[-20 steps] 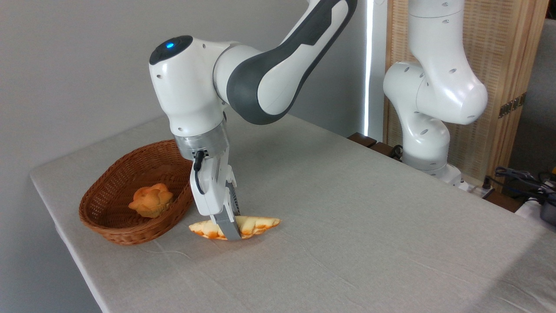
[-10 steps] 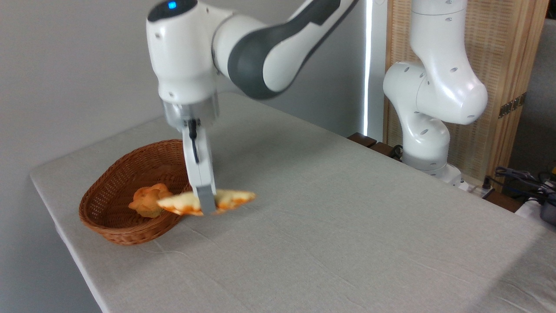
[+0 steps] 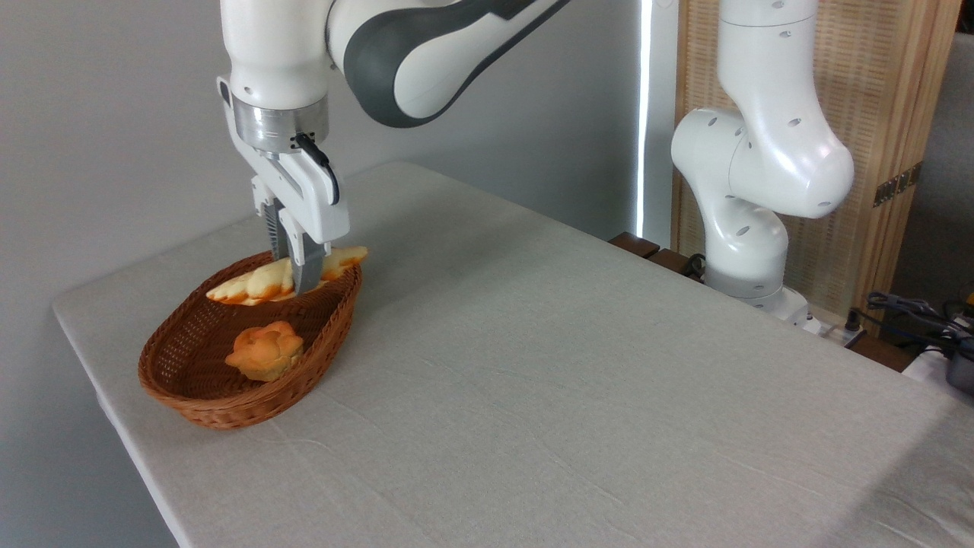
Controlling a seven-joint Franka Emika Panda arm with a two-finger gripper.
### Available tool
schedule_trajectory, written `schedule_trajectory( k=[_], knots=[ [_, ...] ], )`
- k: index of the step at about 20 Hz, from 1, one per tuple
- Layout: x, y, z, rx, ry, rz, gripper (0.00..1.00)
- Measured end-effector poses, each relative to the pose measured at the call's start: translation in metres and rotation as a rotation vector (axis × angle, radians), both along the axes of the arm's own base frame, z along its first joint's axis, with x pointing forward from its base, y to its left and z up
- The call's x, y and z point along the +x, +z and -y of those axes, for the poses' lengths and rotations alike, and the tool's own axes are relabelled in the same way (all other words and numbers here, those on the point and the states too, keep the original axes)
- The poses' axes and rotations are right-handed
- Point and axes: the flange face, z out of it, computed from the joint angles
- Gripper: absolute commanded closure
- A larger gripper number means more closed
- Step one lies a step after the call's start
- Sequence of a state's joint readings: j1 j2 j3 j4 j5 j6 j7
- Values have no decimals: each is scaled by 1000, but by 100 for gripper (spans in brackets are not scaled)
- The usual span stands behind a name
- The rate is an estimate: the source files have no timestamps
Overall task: Put bread into the basket
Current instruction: 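Lift the pastry and carry it over the wicker basket, then lower the pastry into the basket and open the gripper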
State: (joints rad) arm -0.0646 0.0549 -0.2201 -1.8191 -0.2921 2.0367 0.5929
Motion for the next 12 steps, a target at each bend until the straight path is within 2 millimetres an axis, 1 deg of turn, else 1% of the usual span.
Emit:
schedule_trajectory(
  k=[1, 2, 3, 5, 7, 9, 12],
  knots=[
    [2, -3, 6, -13, 48, -8, 20],
    [3, -6, 11, -24, 94, -17, 6],
    [6, -10, 16, -33, 135, -23, 0],
    [12, -18, 22, -54, 219, -29, 0],
    [17, -25, 23, -67, 271, -30, 0],
    [20, -30, 23, -71, 284, -33, 0],
    [20, -30, 23, -71, 285, -33, 0]
  ],
)
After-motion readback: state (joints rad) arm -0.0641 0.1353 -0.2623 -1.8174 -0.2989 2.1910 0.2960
